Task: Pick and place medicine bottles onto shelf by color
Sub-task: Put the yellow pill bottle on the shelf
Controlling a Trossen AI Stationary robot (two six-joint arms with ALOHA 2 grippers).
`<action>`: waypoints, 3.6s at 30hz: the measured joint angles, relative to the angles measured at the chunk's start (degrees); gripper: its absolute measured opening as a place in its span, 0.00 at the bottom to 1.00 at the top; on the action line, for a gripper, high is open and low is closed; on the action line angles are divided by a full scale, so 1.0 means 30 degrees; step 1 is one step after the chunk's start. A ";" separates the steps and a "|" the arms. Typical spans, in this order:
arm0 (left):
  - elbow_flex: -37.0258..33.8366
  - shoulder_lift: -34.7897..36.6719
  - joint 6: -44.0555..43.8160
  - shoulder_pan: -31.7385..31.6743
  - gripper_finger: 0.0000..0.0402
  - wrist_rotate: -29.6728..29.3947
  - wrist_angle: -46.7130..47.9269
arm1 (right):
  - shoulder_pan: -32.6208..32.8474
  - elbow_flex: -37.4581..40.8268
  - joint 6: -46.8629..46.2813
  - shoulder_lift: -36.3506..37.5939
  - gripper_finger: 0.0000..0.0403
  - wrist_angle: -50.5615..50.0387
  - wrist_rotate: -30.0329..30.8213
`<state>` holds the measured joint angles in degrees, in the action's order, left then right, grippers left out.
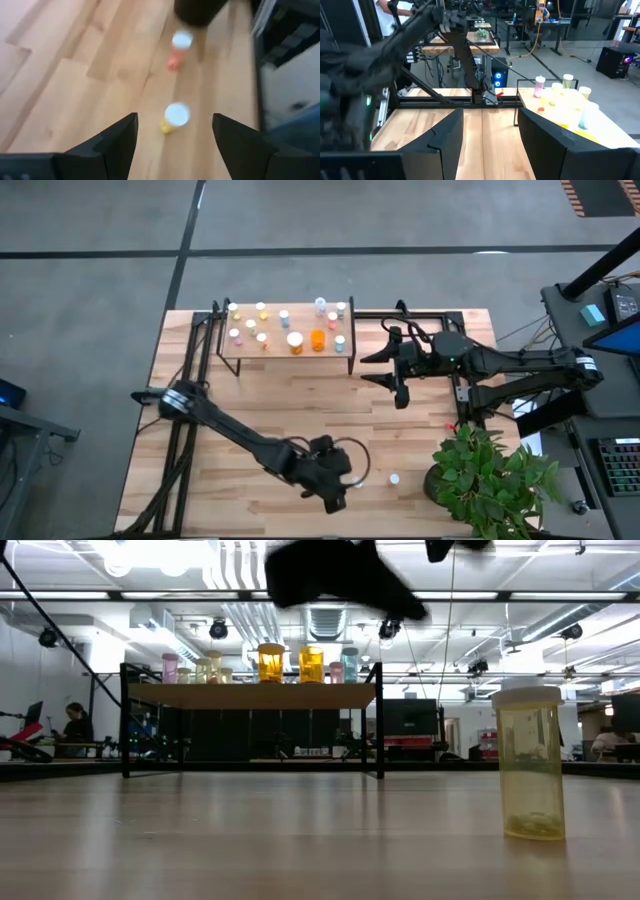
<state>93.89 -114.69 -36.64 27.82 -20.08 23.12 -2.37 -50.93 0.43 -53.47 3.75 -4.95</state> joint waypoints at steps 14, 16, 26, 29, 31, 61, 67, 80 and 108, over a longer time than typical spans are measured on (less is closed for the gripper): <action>0.0018 -0.3586 0.0989 -0.0323 0.60 0.0495 -0.5004 | -0.0007 0.0020 -0.0127 -0.0044 0.44 -0.0023 0.0153; -0.0212 -0.3593 0.0989 -0.0323 0.60 0.0495 -0.4938 | -0.0015 0.0020 -0.0138 -0.0053 0.44 -0.0047 0.0160; -0.0564 -0.3651 0.0982 -0.0343 0.47 0.0495 -0.4870 | -0.0007 0.0035 -0.0139 -0.0058 0.44 -0.0089 0.0168; -0.0564 -0.3651 0.0979 -0.0360 0.41 0.0495 -0.4911 | -0.0007 0.0035 -0.0141 -0.0058 0.44 -0.0082 0.0179; -0.0564 -0.3651 0.0975 -0.0360 0.37 0.0535 -0.4903 | -0.0007 0.0035 -0.0146 -0.0058 0.44 -0.0089 0.0189; -0.0229 0.6648 -0.0146 -0.5282 0.24 -0.2395 0.9597 | -0.0009 0.0064 -0.0648 -0.0044 0.44 -0.0008 0.2057; -0.0896 1.0541 0.0338 -0.9568 0.24 -0.5836 1.2691 | -0.0015 0.0064 -0.1256 -0.0073 0.44 -0.0009 0.4543; -0.4085 1.2371 -0.0657 -1.4926 0.24 -0.4487 1.1311 | -0.0022 0.0064 -0.1931 -0.0123 0.44 -0.0009 0.7175; -0.8210 1.2176 -0.3171 -1.5995 0.25 -0.5489 0.6423 | -0.0007 0.0064 -0.1989 -0.0372 0.44 -0.0012 0.7679</action>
<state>69.26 -78.16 -46.15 -20.16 -36.54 42.39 -2.39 -50.74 -5.54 -54.59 3.72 18.09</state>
